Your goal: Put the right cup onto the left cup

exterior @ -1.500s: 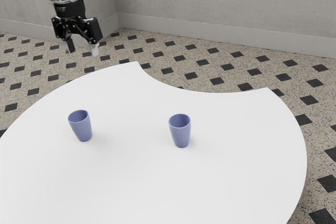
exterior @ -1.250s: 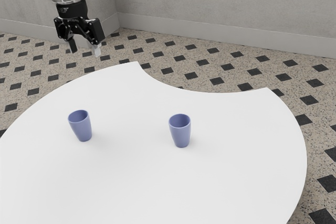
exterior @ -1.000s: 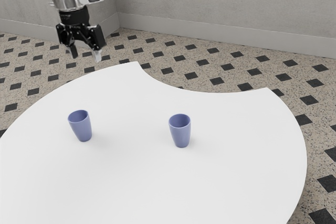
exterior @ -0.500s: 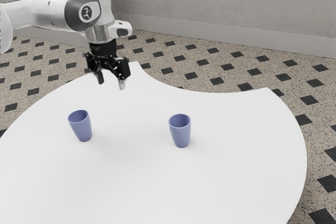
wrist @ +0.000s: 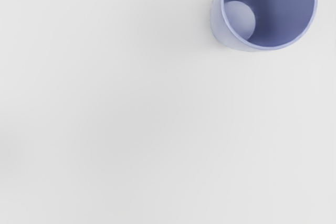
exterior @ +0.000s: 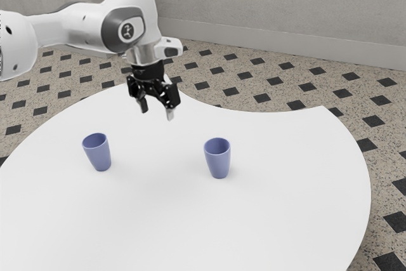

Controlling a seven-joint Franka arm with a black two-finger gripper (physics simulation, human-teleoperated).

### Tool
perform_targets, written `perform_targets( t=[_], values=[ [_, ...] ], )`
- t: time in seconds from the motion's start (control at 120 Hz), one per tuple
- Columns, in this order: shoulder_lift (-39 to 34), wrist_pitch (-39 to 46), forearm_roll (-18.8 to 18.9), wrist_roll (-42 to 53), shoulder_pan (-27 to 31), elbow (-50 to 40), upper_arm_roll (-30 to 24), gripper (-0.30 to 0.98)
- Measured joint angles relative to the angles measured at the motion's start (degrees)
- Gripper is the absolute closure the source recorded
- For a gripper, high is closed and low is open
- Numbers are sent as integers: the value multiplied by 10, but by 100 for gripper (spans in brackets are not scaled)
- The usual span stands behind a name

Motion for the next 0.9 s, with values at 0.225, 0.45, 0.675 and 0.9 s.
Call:
perform_targets(
  t=[0.225,0.45,0.675,0.9],
  values=[
    [39,-5,-22,-22,-1,37,-6,2],
    [84,-16,-33,-42,-11,84,-5,2],
    [120,-23,-34,-63,-16,115,-5,2],
    [159,-24,-34,-82,-17,159,-4,2]
  ],
)
